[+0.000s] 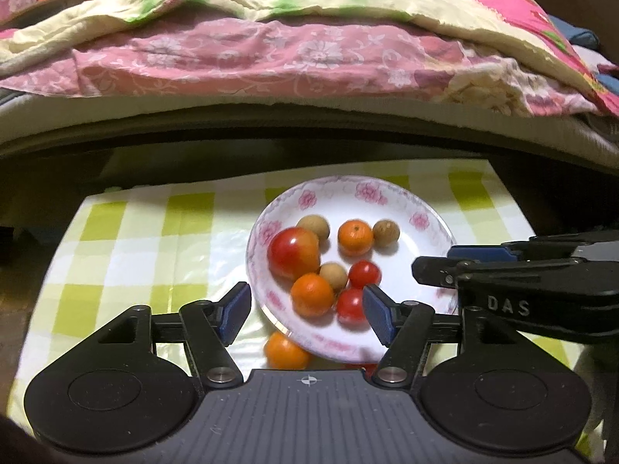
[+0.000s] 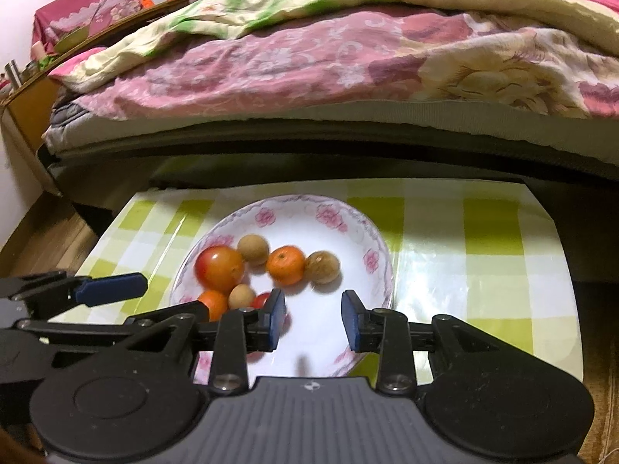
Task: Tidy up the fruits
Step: 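Withdraw both grippers from the plate toward the remaining fruit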
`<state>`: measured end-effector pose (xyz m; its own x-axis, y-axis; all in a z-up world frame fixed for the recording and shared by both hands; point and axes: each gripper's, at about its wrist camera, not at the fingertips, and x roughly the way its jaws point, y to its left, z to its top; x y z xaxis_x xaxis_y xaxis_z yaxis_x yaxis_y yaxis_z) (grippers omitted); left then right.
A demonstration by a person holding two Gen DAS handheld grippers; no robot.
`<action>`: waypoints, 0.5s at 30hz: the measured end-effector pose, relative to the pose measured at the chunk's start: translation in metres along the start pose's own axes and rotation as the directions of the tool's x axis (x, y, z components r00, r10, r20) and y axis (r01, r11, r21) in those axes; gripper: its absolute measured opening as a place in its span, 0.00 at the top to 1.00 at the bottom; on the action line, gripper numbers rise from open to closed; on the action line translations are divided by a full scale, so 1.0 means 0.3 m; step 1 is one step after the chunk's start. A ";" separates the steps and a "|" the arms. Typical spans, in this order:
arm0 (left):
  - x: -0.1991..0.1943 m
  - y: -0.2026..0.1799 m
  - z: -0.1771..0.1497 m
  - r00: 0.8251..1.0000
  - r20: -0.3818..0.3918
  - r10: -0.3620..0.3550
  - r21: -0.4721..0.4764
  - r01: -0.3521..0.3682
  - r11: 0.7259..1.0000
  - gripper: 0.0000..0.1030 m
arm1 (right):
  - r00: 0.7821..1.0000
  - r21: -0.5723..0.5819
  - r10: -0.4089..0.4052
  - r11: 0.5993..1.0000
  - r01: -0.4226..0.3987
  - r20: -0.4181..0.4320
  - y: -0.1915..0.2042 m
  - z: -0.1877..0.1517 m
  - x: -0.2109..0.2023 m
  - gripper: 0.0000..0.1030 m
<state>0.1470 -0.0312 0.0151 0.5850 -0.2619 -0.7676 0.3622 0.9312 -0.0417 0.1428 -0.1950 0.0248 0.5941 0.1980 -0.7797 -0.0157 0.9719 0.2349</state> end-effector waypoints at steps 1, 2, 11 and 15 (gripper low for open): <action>-0.009 0.003 -0.006 1.000 -0.004 0.004 0.005 -0.004 1.000 0.30 | 1.000 -0.007 0.002 1.000 -0.002 -0.002 0.007 -0.009 -0.008 0.65; -0.018 0.006 -0.012 1.000 -0.007 0.006 0.010 -0.006 1.000 0.29 | 1.000 -0.016 0.004 1.000 -0.004 -0.005 0.016 -0.018 -0.015 0.65; -0.076 0.017 -0.073 0.999 -0.046 0.008 0.067 -0.005 0.998 0.28 | 0.999 -0.056 0.001 0.998 -0.003 -0.042 0.069 -0.120 -0.076 0.65; -0.092 0.018 -0.106 0.998 -0.069 0.009 0.095 -0.002 0.996 0.28 | 0.998 -0.059 -0.009 0.998 0.006 -0.058 0.088 -0.158 -0.095 0.64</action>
<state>0.1097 -0.0108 0.0160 0.5364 -0.2357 -0.8104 0.4281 0.9035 0.0206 0.0873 -0.1690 0.0257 0.5463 0.1961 -0.8143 -0.0597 0.9789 0.1956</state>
